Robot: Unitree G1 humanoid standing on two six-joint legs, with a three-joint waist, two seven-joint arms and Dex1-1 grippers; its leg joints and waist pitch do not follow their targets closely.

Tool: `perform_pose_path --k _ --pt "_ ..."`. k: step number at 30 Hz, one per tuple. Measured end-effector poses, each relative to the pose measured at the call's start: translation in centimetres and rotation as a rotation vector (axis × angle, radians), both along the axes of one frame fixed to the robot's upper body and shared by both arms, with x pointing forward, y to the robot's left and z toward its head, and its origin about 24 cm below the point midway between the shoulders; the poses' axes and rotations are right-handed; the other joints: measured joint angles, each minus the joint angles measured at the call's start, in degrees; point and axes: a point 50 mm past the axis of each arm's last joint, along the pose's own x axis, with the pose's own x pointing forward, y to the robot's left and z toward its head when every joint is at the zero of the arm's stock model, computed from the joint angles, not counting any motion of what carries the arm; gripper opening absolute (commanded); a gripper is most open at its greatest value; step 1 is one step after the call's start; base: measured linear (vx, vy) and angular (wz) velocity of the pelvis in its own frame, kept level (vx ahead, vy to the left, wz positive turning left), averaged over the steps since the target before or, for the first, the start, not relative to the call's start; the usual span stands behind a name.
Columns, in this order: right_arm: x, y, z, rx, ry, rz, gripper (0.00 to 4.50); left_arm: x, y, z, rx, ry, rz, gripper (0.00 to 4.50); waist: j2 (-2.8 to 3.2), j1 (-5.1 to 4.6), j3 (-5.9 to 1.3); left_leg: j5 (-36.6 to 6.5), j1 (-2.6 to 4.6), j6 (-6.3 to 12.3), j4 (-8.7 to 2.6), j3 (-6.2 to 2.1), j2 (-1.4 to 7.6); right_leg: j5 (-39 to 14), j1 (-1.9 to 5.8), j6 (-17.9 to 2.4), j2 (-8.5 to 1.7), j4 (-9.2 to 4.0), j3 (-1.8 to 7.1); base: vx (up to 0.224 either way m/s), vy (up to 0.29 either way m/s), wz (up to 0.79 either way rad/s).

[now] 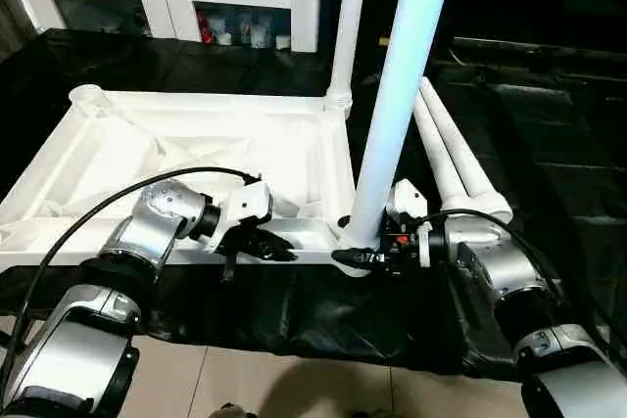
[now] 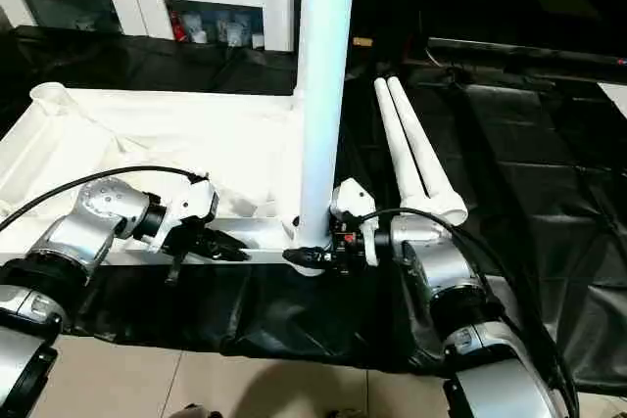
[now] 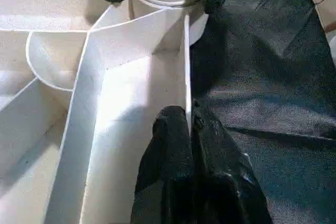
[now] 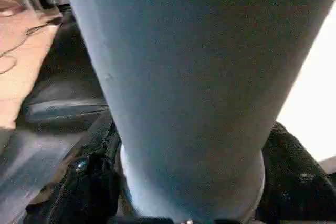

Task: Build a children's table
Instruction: Rotate leg to tighten

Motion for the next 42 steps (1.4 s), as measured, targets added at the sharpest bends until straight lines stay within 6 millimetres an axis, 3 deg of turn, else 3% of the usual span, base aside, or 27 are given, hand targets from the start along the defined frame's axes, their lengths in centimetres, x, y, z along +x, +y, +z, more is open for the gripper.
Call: perform_pose_path --k 6,10,14,15,18,21,27,37,42 --pt "2.1 0.8 -0.9 0.027 -0.035 -0.479 2.80 1.7 -2.5 -0.3 -0.007 -0.068 0.203 0.00 -0.01 -1.09 -0.01 0.0 0.17 0.00 0.25 -0.05 -0.08 -0.2 0.16 0.3 -0.06 -0.14 0.06 0.000 0.000 0.00" --pt "2.8 1.6 -1.1 0.019 -0.039 -0.687 2.79 2.2 -3.9 -0.6 -0.005 -0.078 0.277 0.00 0.02 -1.51 -0.03 0.0 0.44 0.01 0.26 -0.08 -0.11 -0.2 0.42 0.4 -0.07 -0.23 0.06 0.000 0.000 0.00" --pt "3.0 2.1 -1.3 0.020 -0.046 -0.787 2.79 2.3 -4.6 -0.8 -0.010 -0.086 0.307 0.00 0.09 -1.52 -0.07 0.0 0.50 0.01 0.25 -0.14 -0.13 -0.2 0.53 0.4 -0.07 -0.30 0.03 0.000 0.000 0.00" --pt "3.1 2.1 -1.3 0.022 -0.048 -0.798 3.35 2.3 -4.7 -0.8 -0.010 -0.089 0.309 0.00 0.11 -1.53 -0.08 0.0 0.49 0.01 0.25 -0.14 -0.14 -0.2 0.54 0.4 -0.07 -0.33 0.03 0.000 0.000 0.00" --pt "3.1 2.2 -1.4 0.025 -0.052 -0.801 3.49 2.3 -4.9 -0.8 -0.010 -0.096 0.303 0.00 0.13 -1.57 -0.09 0.0 0.47 0.02 0.24 -0.15 -0.14 -0.2 0.56 0.4 -0.07 -0.42 0.04 0.000 0.000 0.00" --pt "3.1 2.0 -1.2 0.025 -0.057 -0.775 3.88 2.2 -4.8 -0.7 -0.013 -0.099 0.287 0.00 0.13 -1.61 -0.09 0.0 0.42 0.02 0.23 -0.15 -0.15 -0.2 0.56 0.4 -0.07 -0.52 0.04 0.000 0.000 0.00" --pt "2.6 0.7 -0.7 0.013 -0.073 -0.528 3.88 1.6 -3.8 -0.5 -0.035 -0.099 0.201 0.00 0.12 -1.59 -0.08 -0.1 0.31 0.10 -0.23 -0.09 -0.15 0.0 0.44 0.0 -0.06 -0.59 0.00 0.000 0.000 0.00" --pt "0.3 -0.8 0.2 -0.002 -0.031 -0.049 3.88 0.3 -0.9 -0.1 -0.015 -0.026 0.008 0.00 0.21 -0.20 -0.10 -0.1 0.25 0.07 -0.58 0.01 -0.03 -0.1 0.22 0.0 0.05 -0.52 -0.08 0.000 0.000 0.00" --pt "-0.3 -0.6 0.3 -0.021 -0.013 0.082 3.35 -0.2 -0.1 0.0 0.004 0.008 -0.055 0.00 0.21 -0.09 -0.10 -0.1 0.34 0.06 -0.50 0.03 -0.03 -0.1 0.27 0.0 0.03 -0.43 -0.02 0.000 0.000 0.00"
